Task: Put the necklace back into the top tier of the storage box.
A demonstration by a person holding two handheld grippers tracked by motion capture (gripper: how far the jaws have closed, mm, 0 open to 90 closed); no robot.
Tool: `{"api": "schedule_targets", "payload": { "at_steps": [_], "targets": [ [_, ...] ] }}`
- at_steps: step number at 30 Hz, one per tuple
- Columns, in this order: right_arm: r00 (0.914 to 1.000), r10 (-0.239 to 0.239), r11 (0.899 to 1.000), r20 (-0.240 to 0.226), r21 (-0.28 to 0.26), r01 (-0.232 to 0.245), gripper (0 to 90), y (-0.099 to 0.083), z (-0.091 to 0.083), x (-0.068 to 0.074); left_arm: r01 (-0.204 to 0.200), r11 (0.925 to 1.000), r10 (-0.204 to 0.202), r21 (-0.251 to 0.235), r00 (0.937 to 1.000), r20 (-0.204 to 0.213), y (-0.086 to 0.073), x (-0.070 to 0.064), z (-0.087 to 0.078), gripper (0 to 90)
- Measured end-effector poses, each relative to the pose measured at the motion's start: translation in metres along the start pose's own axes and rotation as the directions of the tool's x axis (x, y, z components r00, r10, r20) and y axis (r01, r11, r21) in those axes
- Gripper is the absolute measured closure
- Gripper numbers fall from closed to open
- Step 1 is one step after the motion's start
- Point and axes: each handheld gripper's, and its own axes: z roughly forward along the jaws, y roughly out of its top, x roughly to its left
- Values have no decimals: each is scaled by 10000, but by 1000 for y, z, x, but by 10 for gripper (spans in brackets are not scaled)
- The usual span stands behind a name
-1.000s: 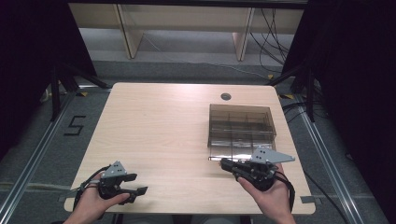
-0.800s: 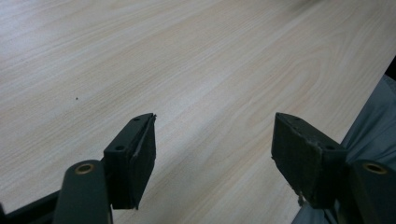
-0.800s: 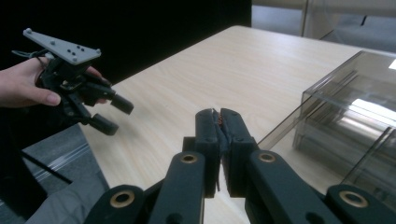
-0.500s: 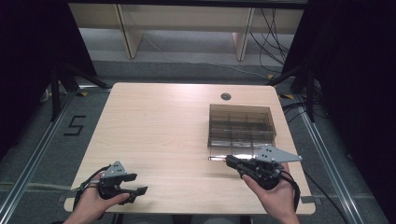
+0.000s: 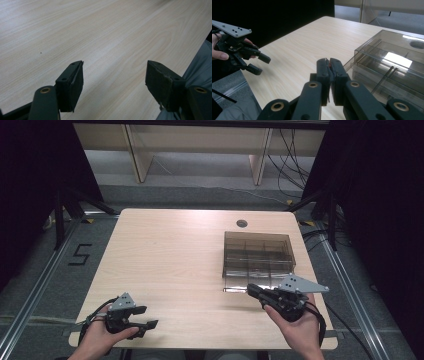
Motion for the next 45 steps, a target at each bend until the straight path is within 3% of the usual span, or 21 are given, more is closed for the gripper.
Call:
{"api": "schedule_targets", "payload": {
  "at_steps": [3, 12, 13, 16, 18, 22, 25, 27, 29, 33, 34, 37, 38, 45],
  "targets": [
    [9993, -298, 9995, 227, -102, 300, 871, 0, -1, -3, -77, 10000, 77, 41, 9999, -75, 0, 0, -1, 306],
    [9994, 54, 10000, 334, -63, -52, 871, 1, -5, -6, -166, 9999, 166, -8, 9999, -16, 1, 1, 0, 306],
    [9990, -171, 9997, 424, -159, 178, 871, 0, -5, -8, 8, 10000, -8, 8, 10000, 3, 0, 0, 0, 306],
    [9977, 189, 9998, 651, -97, -183, 871, 0, -6, -6, -1, 10000, 1, 15, 10000, 12, 0, 0, 0, 306],
    [9978, -127, 9998, 646, -137, 136, 871, 0, -6, -9, -2, 10000, 2, 24, 10000, 11, 0, 0, 0, 306],
    [9973, 22, 10000, 730, -59, -18, 871, -1, -7, -10, -5, 10000, 5, 19, 10000, 9, 0, 0, 0, 306],
    [9969, -150, 9998, 777, -132, 160, 871, -1, -7, -11, -5, 10000, 5, 22, 10000, 9, 0, 0, 0, 306],
    [9958, 120, 9999, 906, -126, -109, 871, -1, -8, -9, -165, 9999, 165, 15, 9999, -3, 1, 1, 0, 306],
    [9953, -121, 9997, 960, -188, 139, 871, -1, -9, -12, -202, 9998, 202, 9, 9998, 9, 1, 1, 0, 306],
    [9928, 73, 9991, 1196, -415, -23, 871, -2, -9, -12, -212, 9998, 212, 39, 9998, -7, 1, 1, -1, 306],
    [9944, 175, 9996, 1038, -223, -153, 871, -1, -10, -12, -433, 9988, 434, 228, 9991, -10, 1, 2, -2, 306],
    [9933, 208, 9996, 1139, -200, -186, 871, -1, -12, -14, -402, 9990, 403, 210, 9992, -11, 1, 2, -2, 306],
    [9935, -40, 9994, 1133, -329, 77, 871, -1, -12, -16, -385, 9991, 385, 202, 9993, -11, 1, 2, -2, 306],
    [9898, 354, 9991, 1377, -267, -320, 871, 1, -18, -16, -269, 9996, 269, 103, 9996, 8, 1, 1, -1, 306]
  ]
}}
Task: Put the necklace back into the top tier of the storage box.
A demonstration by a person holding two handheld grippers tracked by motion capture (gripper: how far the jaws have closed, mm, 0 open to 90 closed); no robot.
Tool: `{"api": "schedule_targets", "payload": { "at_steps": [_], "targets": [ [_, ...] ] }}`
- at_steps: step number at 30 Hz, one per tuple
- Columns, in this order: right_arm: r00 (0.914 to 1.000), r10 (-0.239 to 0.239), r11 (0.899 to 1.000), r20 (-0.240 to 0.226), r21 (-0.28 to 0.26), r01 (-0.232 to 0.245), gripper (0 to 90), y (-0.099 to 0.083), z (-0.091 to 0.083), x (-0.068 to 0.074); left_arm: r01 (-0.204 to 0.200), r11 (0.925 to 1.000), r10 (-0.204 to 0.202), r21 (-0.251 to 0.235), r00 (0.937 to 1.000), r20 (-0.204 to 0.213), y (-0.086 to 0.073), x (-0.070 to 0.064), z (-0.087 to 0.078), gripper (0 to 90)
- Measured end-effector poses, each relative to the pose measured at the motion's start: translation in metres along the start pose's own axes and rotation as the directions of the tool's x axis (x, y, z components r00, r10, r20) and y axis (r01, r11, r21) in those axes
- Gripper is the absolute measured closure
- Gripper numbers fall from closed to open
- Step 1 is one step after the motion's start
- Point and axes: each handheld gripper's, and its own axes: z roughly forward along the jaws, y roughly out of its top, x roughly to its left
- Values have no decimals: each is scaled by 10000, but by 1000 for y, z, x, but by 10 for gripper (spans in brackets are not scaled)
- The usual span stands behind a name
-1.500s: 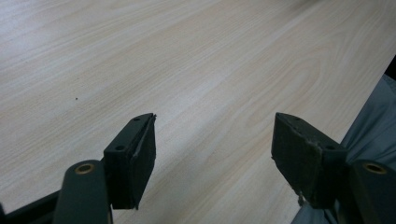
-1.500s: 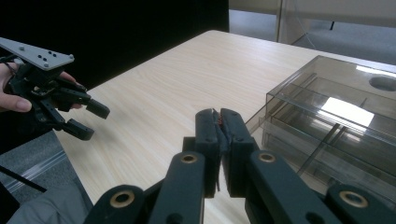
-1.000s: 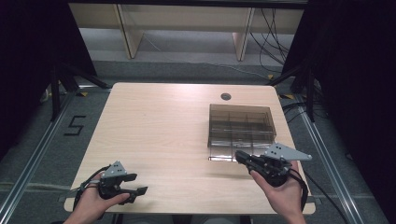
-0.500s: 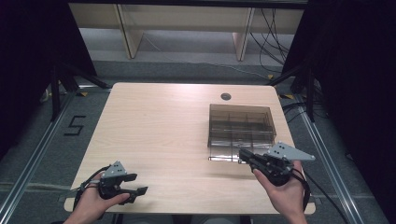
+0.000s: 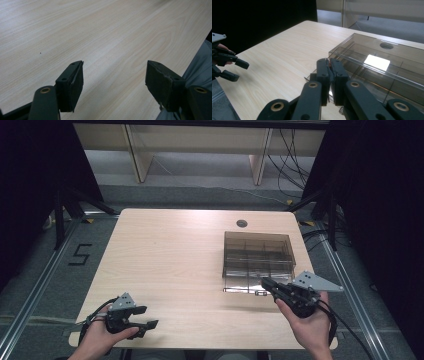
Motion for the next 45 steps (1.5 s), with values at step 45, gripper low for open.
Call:
{"api": "schedule_targets", "payload": {
  "at_steps": [45],
  "targets": [
    [9966, -10, 9996, 829, -292, 34, 870, 3, -13, -24, 84, 9999, -84, -80, 10000, -2, 0, 0, 1, 306]
  ]
}}
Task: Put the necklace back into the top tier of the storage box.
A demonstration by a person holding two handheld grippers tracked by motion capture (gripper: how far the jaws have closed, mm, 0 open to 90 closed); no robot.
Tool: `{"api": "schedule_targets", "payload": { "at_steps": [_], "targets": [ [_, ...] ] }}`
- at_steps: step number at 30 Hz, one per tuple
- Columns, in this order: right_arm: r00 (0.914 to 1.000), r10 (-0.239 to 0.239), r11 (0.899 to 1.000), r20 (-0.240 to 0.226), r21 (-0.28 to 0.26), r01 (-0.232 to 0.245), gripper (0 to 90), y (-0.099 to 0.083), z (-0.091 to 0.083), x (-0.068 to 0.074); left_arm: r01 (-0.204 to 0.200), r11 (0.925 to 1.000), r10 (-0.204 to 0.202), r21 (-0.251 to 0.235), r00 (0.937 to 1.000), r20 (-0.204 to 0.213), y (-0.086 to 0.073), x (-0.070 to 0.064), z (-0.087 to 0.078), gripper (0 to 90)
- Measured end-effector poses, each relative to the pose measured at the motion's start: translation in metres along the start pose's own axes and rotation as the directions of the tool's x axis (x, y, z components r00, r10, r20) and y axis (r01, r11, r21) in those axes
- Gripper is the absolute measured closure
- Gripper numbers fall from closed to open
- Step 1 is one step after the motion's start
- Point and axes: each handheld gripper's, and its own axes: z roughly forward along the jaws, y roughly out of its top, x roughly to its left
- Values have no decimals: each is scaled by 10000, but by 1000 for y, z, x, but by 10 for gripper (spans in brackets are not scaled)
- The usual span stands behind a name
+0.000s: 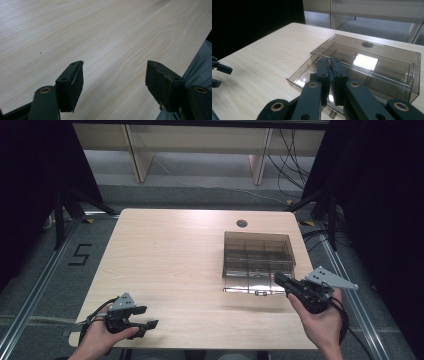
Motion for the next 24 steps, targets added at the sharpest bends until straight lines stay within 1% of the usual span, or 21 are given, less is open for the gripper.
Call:
{"api": "schedule_targets", "payload": {
  "at_steps": [3, 5, 6, 8, 9, 12, 13, 14, 15, 16, 17, 20, 21, 22, 23, 24],
  "targets": [
    [10000, 59, 10000, 10, 74, -59, 870, 0, -1, 0, -2, 10000, 2, 3, 10000, -1, 0, 0, 0, 306],
    [10000, -31, 10000, 94, 49, 31, 870, 0, -1, -3, -6, 10000, 6, 6, 10000, -3, 0, 0, 0, 306],
    [9996, 241, 9996, 110, 110, -242, 870, -1, -2, -1, -6, 10000, 6, 6, 10000, -3, 0, 0, 0, 306],
    [9996, 262, 9996, 144, 120, -264, 870, -1, -2, -2, 1, 10000, -1, -10, 10000, -3, 0, 0, 0, 306],
    [9999, 123, 9999, 85, 106, -124, 870, 0, -1, -4, -1, 10000, 1, 1, 10000, -2, 0, 0, 0, 306],
    [9997, 195, 9997, 173, 120, -197, 870, -1, -1, -4, -3, 10000, 3, 0, 10000, 0, 0, 0, 0, 306],
    [9998, -18, 9999, 223, 126, 16, 870, -1, -1, -7, -8, 10000, 8, -13, 10000, -1, 0, 0, 0, 306],
    [9996, -17, 9999, 265, 108, 15, 870, -1, -1, -7, -6, 10000, 6, -12, 10000, 1, 0, 0, 0, 306],
    [9998, -9, 9999, 213, 103, 7, 870, -1, -1, -8, -8, 10000, 8, -9, 10000, 1, 0, 0, 0, 306],
    [9996, 34, 9999, 283, 144, -38, 870, -1, -1, -8, 185, 9998, -185, 11, 9998, 11, 0, -1, 0, 306],
    [9997, 102, 9998, 240, 180, -106, 870, -1, -1, -9, 170, 9998, -170, 44, 9999, -20, 0, 0, 0, 306],
    [9995, 61, 9999, 316, 110, -64, 870, -1, 0, -11, 160, 9999, -160, 45, 9999, -43, 0, 0, 0, 306],
    [9993, 115, 9997, 355, 224, -123, 870, -1, -1, -12, 149, 9999, -149, 62, 9999, -47, 0, 0, 0, 306],
    [9993, 115, 9997, 355, 224, -123, 870, -1, -1, -12, 149, 9999, -149, 58, 9999, -47, 0, 0, 0, 306],
    [9984, 355, 9989, 446, 299, -369, 870, -1, -2, -12, 148, 9999, -147, 76, 9999, -42, 0, 0, 0, 306],
    [9984, 355, 9989, 446, 299, -369, 870, -1, -2, -12, 148, 9999, -147, 76, 9999, -42, 0, 0, 0, 306]
  ]
}}
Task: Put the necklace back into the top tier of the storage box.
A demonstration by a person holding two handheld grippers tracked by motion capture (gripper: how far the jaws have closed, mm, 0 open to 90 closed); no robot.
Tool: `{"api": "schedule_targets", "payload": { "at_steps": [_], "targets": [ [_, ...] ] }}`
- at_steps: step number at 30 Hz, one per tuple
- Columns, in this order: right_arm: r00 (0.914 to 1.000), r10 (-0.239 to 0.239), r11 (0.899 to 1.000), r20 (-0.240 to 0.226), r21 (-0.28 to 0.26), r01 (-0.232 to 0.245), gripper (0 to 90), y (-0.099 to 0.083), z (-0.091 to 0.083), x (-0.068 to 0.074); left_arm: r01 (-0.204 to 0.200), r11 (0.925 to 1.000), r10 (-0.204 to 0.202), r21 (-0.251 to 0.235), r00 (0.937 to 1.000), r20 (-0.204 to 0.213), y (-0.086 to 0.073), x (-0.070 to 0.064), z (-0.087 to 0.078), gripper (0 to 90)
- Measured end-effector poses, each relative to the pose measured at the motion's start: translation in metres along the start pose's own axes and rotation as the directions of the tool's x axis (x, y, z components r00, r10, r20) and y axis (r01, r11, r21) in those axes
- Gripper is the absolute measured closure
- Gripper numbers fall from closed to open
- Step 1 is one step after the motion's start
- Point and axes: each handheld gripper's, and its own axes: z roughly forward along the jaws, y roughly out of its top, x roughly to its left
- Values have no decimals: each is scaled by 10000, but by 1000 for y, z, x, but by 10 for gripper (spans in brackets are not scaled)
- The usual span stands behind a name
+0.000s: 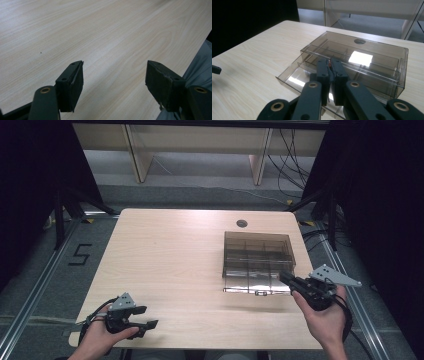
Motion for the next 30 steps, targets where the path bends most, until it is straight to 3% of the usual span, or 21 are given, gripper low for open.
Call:
{"api": "schedule_targets", "payload": {
  "at_steps": [2, 6, 8, 9, 12, 15, 19, 21, 23, 24, 25, 26, 30],
  "targets": [
    [9996, -281, 9996, 83, -81, 282, 870, 0, 1, -3, 2, 10000, -2, 2, 10000, -9, 0, 0, 0, 306],
    [9999, -21, 10000, 128, 8, 21, 870, 1, 0, -3, -1, 10000, 1, 4, 10000, -3, 0, 0, 0, 306],
    [9996, -227, 9997, 138, -12, 228, 870, 2, 1, -6, -6, 10000, 6, 4, 10000, 1, 0, 0, 0, 306],
    [9998, 55, 10000, 184, 67, -56, 870, 2, 1, -4, -7, 10000, 7, 6, 10000, -2, 0, 0, 0, 306],
    [9996, -46, 10000, 265, 55, 44, 870, 3, 1, -6, 7, 10000, -7, -2, 10000, 0, 0, 0, 0, 306],
    [9992, 133, 9996, 379, 225, -142, 870, 3, 3, -7, 2, 10000, -2, -14, 10000, -2, 0, 0, 0, 306],
    [9979, -263, 9991, 585, 360, 242, 870, 5, 3, -11, -8, 10000, 8, 4, 10000, 1, 0, 0, 0, 306],
    [9989, -79, 9989, 465, 462, 58, 870, 5, 5, -12, -155, 9998, 156, -83, 9999, 38, 0, 0, 0, 306],
    [9986, -105, 9990, 513, 441, 82, 870, 5, 6, -13, 17, 10000, -17, -69, 10000, 41, 0, 0, 0, 306],
    [9982, 255, 9980, 546, 566, -286, 870, 5, 5, -10, -7, 10000, 7, 13, 10000, -9, 0, 0, 0, 306],
    [9974, 229, 9971, 682, 706, -277, 870, 6, 6, -11, -214, 9998, 214, -64, 9998, -19, 0, 1, 0, 306],
    [9973, -97, 9973, 731, 735, 43, 870, 6, 7, -13, -192, 9998, 192, -65, 9998, -17, 0, 1, 0, 306],
    [9965, -15, 9954, 833, 955, -64, 870, 8, 9, -13, -13, 10000, 13, -9, 10000, -17, 0, 0, 0, 306]
  ]
}}
